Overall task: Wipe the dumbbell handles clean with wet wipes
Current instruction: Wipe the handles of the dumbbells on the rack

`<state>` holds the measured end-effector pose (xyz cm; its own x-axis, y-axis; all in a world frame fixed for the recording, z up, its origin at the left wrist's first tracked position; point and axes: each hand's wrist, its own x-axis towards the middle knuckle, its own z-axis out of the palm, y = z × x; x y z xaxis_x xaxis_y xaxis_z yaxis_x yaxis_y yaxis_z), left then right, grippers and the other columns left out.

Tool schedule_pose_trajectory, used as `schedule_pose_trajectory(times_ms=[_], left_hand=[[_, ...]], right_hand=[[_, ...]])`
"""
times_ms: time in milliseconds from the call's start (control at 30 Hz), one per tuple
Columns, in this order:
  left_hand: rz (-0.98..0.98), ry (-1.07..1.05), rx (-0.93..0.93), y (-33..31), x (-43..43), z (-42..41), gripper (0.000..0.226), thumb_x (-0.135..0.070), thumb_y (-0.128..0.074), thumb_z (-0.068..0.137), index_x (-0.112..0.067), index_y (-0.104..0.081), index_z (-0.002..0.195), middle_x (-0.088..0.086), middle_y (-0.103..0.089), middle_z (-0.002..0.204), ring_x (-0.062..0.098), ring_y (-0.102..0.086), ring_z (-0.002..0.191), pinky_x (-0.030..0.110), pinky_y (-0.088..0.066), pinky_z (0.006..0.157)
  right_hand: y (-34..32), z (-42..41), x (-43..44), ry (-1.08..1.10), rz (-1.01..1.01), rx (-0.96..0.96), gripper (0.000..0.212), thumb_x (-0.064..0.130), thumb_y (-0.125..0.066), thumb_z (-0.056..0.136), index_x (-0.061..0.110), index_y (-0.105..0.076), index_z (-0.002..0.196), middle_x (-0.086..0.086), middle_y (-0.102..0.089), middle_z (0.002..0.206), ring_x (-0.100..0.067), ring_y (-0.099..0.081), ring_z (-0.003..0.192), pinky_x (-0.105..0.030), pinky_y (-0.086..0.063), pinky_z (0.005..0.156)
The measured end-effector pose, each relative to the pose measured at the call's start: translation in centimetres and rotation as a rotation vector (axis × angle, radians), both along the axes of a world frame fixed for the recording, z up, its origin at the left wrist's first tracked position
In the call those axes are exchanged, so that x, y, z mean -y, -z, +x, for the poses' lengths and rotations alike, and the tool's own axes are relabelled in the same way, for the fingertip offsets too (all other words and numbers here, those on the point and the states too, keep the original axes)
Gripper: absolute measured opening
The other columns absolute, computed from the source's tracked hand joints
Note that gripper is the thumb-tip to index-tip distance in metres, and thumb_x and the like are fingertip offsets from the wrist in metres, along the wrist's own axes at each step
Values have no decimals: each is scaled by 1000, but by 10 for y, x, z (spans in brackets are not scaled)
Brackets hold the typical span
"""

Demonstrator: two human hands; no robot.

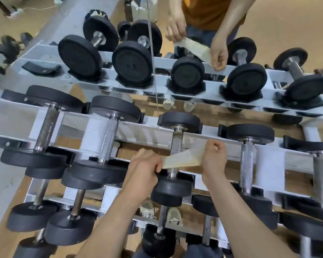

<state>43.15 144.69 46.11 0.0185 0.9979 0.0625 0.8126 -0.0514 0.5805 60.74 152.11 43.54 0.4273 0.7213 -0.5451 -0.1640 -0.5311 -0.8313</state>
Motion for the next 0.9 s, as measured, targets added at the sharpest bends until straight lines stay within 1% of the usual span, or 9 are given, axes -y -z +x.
schedule_pose_trajectory(times_ms=[167, 267, 367, 433, 500, 667, 733, 800, 900], left_hand=[[59, 12, -260, 4, -17, 2, 33, 0, -39, 53, -21, -53, 74, -6, -52, 73, 20, -40, 76, 31, -25, 61], [-150, 50, -295, 15, -24, 0, 51, 11, -55, 48, -23, -57, 86, -4, -58, 88, 22, -46, 85, 34, -39, 67], [-403, 21, -205, 12, -26, -3, 53, 11, -52, 62, -28, -60, 97, -9, -59, 114, 19, -49, 109, 28, -41, 88], [-436, -98, -121, 7, -26, -2, 50, 8, -49, 72, -29, -62, 102, -6, -64, 117, 19, -55, 110, 24, -42, 87], [-375, -179, -21, 2, -22, 5, 39, 0, -50, 85, -27, -62, 111, -2, -68, 112, 21, -60, 106, 25, -44, 84], [-366, -156, 108, 13, 2, 31, 44, -17, -45, 98, -25, -46, 142, 8, -70, 110, 26, -64, 100, 27, -43, 76], [-382, -201, 150, 18, 12, 35, 45, -17, -43, 99, -23, -45, 144, 8, -67, 119, 23, -62, 108, 24, -43, 84], [-339, -206, 195, 17, 17, 37, 42, -14, -45, 99, -18, -50, 140, 0, -60, 131, 18, -55, 119, 14, -36, 95], [-246, -182, 220, 15, 20, 37, 36, -14, -46, 98, -19, -59, 131, -13, -56, 125, 13, -53, 119, 10, -32, 98]], right_hand=[[9, 7, -7, 6, 32, 52, 16, 34, -44, 101, 24, -52, 92, -2, -57, 90, -13, -48, 72, -25, -41, 62], [9, 6, 0, -254, -91, 153, 22, 35, -49, 98, 20, -52, 114, -3, -60, 104, -12, -55, 78, -30, -45, 72], [3, 5, 13, -464, -89, 451, 48, 38, -51, 97, 15, -44, 138, 0, -57, 122, -18, -54, 111, -32, -41, 92], [-5, -8, 16, -552, -53, 367, 44, 41, -51, 97, 13, -55, 130, 3, -60, 120, -18, -56, 112, -30, -41, 91], [-5, -31, 15, -631, -37, 264, 36, 41, -51, 97, 10, -67, 103, 0, -69, 101, -21, -62, 94, -31, -42, 77], [-4, -38, 24, -910, 38, 817, 32, 37, -46, 100, 10, -62, 99, -10, -70, 87, -30, -64, 84, -32, -39, 65], [-6, -21, 40, -1057, 212, 1009, 17, 18, -55, 96, 13, -64, 109, -6, -70, 79, -27, -66, 73, -32, -47, 63], [-3, -6, 55, -1108, 470, 1000, 35, -3, -72, 76, 13, -70, 107, -3, -72, 80, -22, -67, 70, -27, -52, 62], [9, 0, 31, -1037, 729, 914, 43, -15, -71, 71, 6, -70, 108, -9, -66, 120, -29, -61, 112, -39, -52, 93]])
